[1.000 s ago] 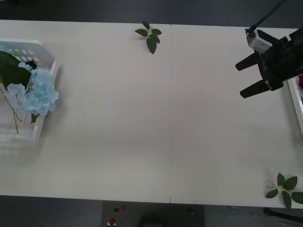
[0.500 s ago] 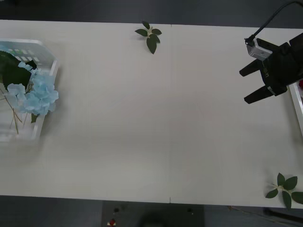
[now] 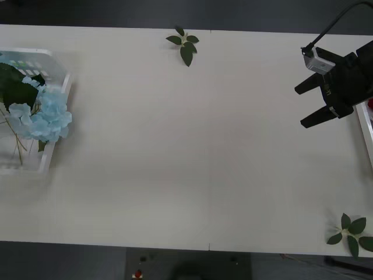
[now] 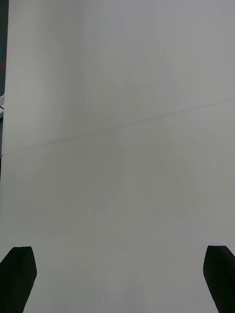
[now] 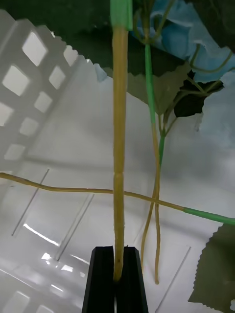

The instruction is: Put the red flowers into the right box and the blue flowers into the left box

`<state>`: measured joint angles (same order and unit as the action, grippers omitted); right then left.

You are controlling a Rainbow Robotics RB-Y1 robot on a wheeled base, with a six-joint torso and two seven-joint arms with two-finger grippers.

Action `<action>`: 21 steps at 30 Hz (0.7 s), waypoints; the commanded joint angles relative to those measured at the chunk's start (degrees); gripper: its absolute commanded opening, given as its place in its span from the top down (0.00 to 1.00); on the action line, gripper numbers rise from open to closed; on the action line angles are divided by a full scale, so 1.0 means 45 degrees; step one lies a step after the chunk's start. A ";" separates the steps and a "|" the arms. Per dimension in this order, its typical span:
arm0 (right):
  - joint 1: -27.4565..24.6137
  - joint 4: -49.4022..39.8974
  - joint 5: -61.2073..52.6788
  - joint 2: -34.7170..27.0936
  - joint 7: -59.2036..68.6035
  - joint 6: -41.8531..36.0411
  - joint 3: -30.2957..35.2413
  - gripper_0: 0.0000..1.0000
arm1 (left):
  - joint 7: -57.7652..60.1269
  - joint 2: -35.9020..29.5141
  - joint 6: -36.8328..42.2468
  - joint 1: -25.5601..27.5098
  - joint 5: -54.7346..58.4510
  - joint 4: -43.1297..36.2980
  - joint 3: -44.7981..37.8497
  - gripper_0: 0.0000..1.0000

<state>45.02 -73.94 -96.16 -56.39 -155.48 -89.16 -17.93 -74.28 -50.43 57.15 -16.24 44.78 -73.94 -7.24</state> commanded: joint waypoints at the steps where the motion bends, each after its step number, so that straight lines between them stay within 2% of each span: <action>1: -0.0004 -0.0229 -0.0018 0.0109 0.0107 -0.0089 0.0000 0.00 | 0.0393 -0.0199 -0.0122 -0.0279 0.0011 -0.0210 -0.0324 0.87; 2: -0.0004 -0.0229 -0.0018 0.0109 0.0107 -0.0089 0.0000 0.00 | 0.0374 -0.0179 -0.0142 -0.0279 0.0030 -0.0210 -0.0324 0.67; 3: -0.0004 -0.0229 -0.0018 0.0109 0.0107 -0.0089 0.0000 0.00 | 0.0354 -0.0159 -0.0142 -0.0279 0.0050 -0.0210 -0.0324 0.53; 4: -0.0004 -0.0229 -0.0018 0.0109 0.0107 -0.0089 0.0000 0.00 | 0.0315 -0.0120 -0.0142 -0.0298 0.0050 -0.0229 -0.0324 0.45; 17: -0.0004 -0.0229 -0.0018 0.0109 0.0107 -0.0089 0.0000 0.00 | -0.0544 -0.0042 0.0190 -0.0357 0.0109 -0.0366 -0.0461 0.43; 21: -0.0004 -0.0229 -0.0018 0.0109 0.0107 -0.0089 0.0000 0.00 | -0.2068 -0.0042 0.2866 -0.0552 0.0265 -0.0971 -0.2023 0.44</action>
<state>45.02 -73.94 -96.16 -56.39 -155.48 -89.16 -17.93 -76.24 -50.25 63.86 -16.48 45.48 -74.97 -9.76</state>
